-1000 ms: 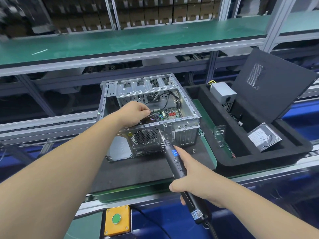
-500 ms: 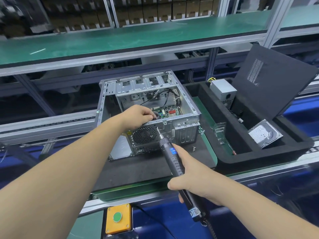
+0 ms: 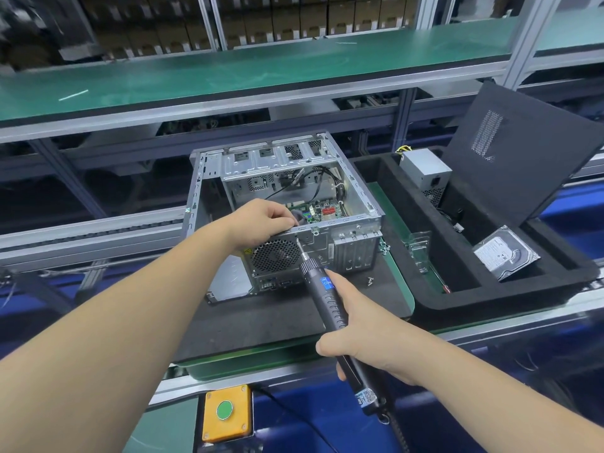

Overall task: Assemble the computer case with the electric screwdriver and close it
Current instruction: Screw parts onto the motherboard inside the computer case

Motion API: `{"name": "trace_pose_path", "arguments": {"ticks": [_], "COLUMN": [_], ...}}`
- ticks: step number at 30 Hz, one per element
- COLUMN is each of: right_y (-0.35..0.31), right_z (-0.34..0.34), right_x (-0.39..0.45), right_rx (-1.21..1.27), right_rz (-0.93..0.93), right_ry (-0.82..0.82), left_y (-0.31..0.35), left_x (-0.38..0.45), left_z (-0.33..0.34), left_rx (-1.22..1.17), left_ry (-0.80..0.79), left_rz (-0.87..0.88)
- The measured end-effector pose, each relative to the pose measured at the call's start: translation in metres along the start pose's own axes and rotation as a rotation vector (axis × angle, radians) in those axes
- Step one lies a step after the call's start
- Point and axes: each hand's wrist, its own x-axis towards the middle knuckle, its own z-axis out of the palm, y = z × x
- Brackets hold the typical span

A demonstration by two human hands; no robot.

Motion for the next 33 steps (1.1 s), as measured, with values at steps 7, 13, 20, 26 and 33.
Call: {"name": "trace_pose_path", "arguments": {"ticks": [7, 13, 20, 26, 33], "right_y": [-0.001, -0.0039, -0.006, -0.0066, -0.0053], "right_z": [0.0005, -0.0006, -0.0013, -0.0004, -0.0007], "right_x": [0.0012, 0.0009, 0.0029, 0.005, 0.0055], "right_rx": [0.039, -0.003, -0.014, -0.015, 0.039], "right_rz": [0.008, 0.011, 0.016, 0.028, 0.034], "right_ry": [-0.012, 0.001, -0.003, 0.003, -0.029], "left_y": [-0.0051, -0.0043, -0.0056, -0.0045, 0.0016], "left_x": [0.0003, 0.0, 0.001, -0.0013, -0.0083], "left_z": [0.0025, 0.0026, 0.0027, 0.0029, 0.0067], "left_rx": [-0.019, 0.0, 0.021, 0.034, -0.066], "left_ry": [0.037, 0.041, 0.041, 0.041, 0.04], "left_rz": [0.012, 0.012, 0.005, 0.01, 0.006]}}
